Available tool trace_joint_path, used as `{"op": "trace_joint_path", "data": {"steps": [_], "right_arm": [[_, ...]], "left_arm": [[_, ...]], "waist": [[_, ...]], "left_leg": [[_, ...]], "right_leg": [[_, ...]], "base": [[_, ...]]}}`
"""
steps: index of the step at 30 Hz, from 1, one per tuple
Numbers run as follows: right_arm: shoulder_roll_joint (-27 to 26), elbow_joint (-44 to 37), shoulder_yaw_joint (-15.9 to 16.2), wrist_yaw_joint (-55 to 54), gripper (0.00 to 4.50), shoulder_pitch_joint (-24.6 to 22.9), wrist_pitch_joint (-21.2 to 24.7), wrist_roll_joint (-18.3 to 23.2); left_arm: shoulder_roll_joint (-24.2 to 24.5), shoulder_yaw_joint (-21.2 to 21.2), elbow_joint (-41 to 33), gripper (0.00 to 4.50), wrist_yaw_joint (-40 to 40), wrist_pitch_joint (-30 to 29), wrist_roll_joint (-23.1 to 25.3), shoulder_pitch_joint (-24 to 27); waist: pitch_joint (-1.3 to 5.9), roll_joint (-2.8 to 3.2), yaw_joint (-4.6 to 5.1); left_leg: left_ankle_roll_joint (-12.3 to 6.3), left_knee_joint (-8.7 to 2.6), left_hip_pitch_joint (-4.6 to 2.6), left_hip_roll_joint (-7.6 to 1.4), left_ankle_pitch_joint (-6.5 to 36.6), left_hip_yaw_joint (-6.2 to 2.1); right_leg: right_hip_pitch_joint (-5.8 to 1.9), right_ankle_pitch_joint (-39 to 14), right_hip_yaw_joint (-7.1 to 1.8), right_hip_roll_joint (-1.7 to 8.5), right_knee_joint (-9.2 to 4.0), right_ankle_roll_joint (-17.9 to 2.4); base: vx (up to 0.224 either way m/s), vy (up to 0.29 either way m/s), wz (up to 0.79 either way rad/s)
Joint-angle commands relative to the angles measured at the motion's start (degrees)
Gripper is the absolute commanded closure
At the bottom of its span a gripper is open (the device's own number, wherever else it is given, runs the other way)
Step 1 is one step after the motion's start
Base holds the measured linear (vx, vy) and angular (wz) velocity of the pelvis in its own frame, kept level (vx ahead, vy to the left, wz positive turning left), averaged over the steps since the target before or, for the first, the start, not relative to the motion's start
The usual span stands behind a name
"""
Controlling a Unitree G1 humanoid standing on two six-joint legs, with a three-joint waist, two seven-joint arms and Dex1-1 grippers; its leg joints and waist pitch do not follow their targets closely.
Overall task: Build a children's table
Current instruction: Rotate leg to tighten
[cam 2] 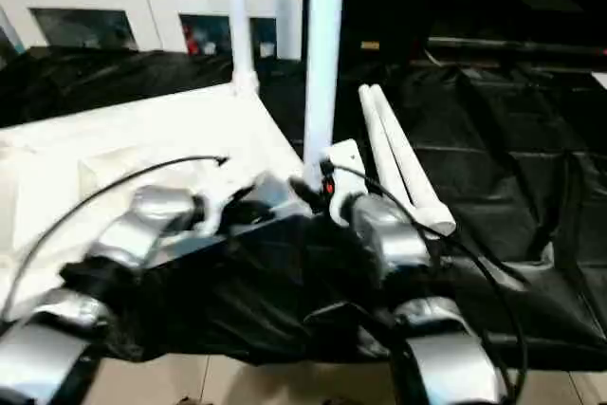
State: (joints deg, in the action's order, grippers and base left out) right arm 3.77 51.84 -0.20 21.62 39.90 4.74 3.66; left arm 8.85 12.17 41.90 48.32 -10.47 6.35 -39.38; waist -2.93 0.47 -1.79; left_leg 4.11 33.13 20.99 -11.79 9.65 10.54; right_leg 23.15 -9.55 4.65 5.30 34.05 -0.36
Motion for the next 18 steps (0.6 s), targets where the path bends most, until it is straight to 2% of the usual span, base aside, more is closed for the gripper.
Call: {"op": "trace_joint_path", "data": {"steps": [1,2,3,5,6,11,13,14,15,17,18], "right_arm": [[-4.4,2.9,3.4,1.4,1.71,-0.5,1.1,-1.8],[-4.7,2.9,2.7,2.6,1.71,-0.2,0.9,-0.9],[-5.0,3.3,1.1,4.8,1.38,0.4,0.6,0.8],[-4.4,2.9,0.5,7.1,1.04,0.7,0.5,1.7],[-4.1,2.8,0.4,7.8,1.01,0.8,0.4,1.9],[-0.2,1.8,2.9,14.8,0.52,0.4,-0.4,1.1],[1.3,1.1,3.4,17.8,0.52,-0.1,-0.6,1.0],[3.2,0.0,4.0,21.5,0.21,-0.7,-0.6,0.7],[4.1,-0.6,4.3,23.4,0.12,-1.1,-0.5,0.5],[5.8,-1.9,5.0,26.3,0.04,-1.8,-0.4,0.0],[6.8,-3.0,5.6,28.1,0.04,-2.5,-0.7,-0.3]], "left_arm": [[-4.2,1.4,-2.0,4.50,-0.8,0.8,-2.1,-2.0],[-4.3,1.5,-2.2,4.50,-0.4,0.9,-2.2,-1.8],[-4.2,1.5,-2.5,4.50,0.1,1.2,-2.0,-1.5],[-3.5,1.6,-2.8,4.50,1.1,2.1,-1.8,-0.9],[-3.2,1.7,-2.9,4.50,1.4,2.4,-1.8,-0.8],[-0.7,2.3,-4.4,4.50,6.1,3.6,-2.4,0.6],[0.3,2.5,-4.8,4.50,7.5,4.0,-2.5,1.0],[1.6,2.6,-5.0,4.50,9.5,4.5,-2.7,1.3],[2.3,2.6,-5.1,4.50,10.6,4.8,-2.9,1.4],[3.3,2.6,-5.1,4.50,12.8,5.8,-3.3,1.6],[4.2,2.7,-5.2,4.50,14.6,6.3,-3.6,1.7]], "waist": [[3.46,-0.16,0.23],[3.54,-0.29,0.21],[3.58,-0.20,0.15],[3.60,-0.14,0.15],[3.61,-0.17,0.22],[3.80,-0.09,0.11],[3.87,-0.14,0.12],[4.00,0.13,-0.02],[4.00,0.01,-0.05],[4.05,0.03,-0.29],[4.02,-0.01,-0.46]], "left_leg": [[-0.61,-3.85,-0.66,-1.04,18.3,-0.42],[-0.84,-3.85,-0.52,-1.03,18.0,-0.41],[-1.15,-3.85,-0.61,-1.11,17.8,-0.39],[-1.58,-3.85,-0.60,-1.17,17.7,-0.35],[-1.66,-3.89,-0.49,-1.17,17.7,-0.38],[-2.62,-3.70,-0.30,-1.21,15.9,-0.29],[-2.99,-3.65,-0.09,-1.20,14.9,-0.33],[-3.49,-3.49,-0.29,-1.30,13.7,-0.21],[-3.74,-3.46,-0.13,-1.24,13.3,-0.20],[-4.62,-3.33,-0.09,-1.38,11.8,-0.03],[-4.70,-3.33,-0.13,-1.38,11.9,-0.04]], "right_leg": [[-2.22,-22.5,-2.34,2.78,-5.14,-10.5],[-2.34,-22.1,-2.34,2.77,-5.12,-10.4],[-2.26,-21.0,-2.41,2.76,-5.03,-10.6],[-2.29,-19.6,-2.43,2.72,-4.91,-11.3],[-2.43,-19.2,-2.41,2.69,-4.79,-11.4],[-2.73,-15.9,-2.41,2.73,-4.42,-12.7],[-2.96,-14.4,-2.40,2.76,-4.21,-13.2],[-2.87,-11.5,-2.47,2.71,-3.88,-14.2],[-3.08,-10.7,-2.41,2.63,-3.83,-14.4],[-3.14,-7.8,-2.33,2.52,-3.40,-15.5],[-3.21,-7.9,-2.26,2.49,-3.45,-15.4]], "base": [[0.000,0.000,0.00],[0.000,0.000,0.00],[0.000,0.000,0.00],[0.000,0.000,0.00],[0.000,0.000,0.00],[0.000,0.000,0.00],[0.000,0.000,0.00],[0.000,0.000,0.00],[0.000,0.000,0.00],[0.000,0.000,0.00],[0.000,0.000,0.00]]}}
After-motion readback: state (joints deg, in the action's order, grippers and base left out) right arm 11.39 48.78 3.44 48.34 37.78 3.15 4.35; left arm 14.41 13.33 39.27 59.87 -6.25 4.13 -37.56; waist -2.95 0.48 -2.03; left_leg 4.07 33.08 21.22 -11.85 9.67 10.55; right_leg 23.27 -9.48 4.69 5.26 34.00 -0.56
